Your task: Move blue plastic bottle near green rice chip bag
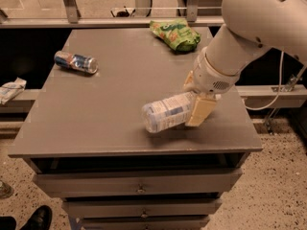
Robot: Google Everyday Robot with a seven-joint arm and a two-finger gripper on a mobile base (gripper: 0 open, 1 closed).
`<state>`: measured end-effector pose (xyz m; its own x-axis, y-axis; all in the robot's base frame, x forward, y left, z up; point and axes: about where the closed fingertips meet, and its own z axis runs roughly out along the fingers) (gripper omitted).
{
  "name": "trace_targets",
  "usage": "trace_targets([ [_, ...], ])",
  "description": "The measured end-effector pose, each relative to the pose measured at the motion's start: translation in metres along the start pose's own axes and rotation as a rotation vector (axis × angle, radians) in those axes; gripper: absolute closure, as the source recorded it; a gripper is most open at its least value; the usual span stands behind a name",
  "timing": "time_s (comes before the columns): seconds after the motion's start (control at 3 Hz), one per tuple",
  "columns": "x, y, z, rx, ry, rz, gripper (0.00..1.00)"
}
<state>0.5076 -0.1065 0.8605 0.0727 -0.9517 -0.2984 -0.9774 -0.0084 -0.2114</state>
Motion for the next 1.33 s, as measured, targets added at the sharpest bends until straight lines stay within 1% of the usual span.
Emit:
trace_targets([
  [0.33,0.0,0.0,0.0,0.0,0.0,0.0,1.0],
  [0.67,0.007,-0.015,-0.005,0.057,-0.014,0.001,1.0],
  [1.0,0.027,-0.05,-0.014,0.149,-0.044,0.013,1.0],
  [1.33,0.058,-0.107,-0.023,0.253,-0.064,0.027,1.0],
])
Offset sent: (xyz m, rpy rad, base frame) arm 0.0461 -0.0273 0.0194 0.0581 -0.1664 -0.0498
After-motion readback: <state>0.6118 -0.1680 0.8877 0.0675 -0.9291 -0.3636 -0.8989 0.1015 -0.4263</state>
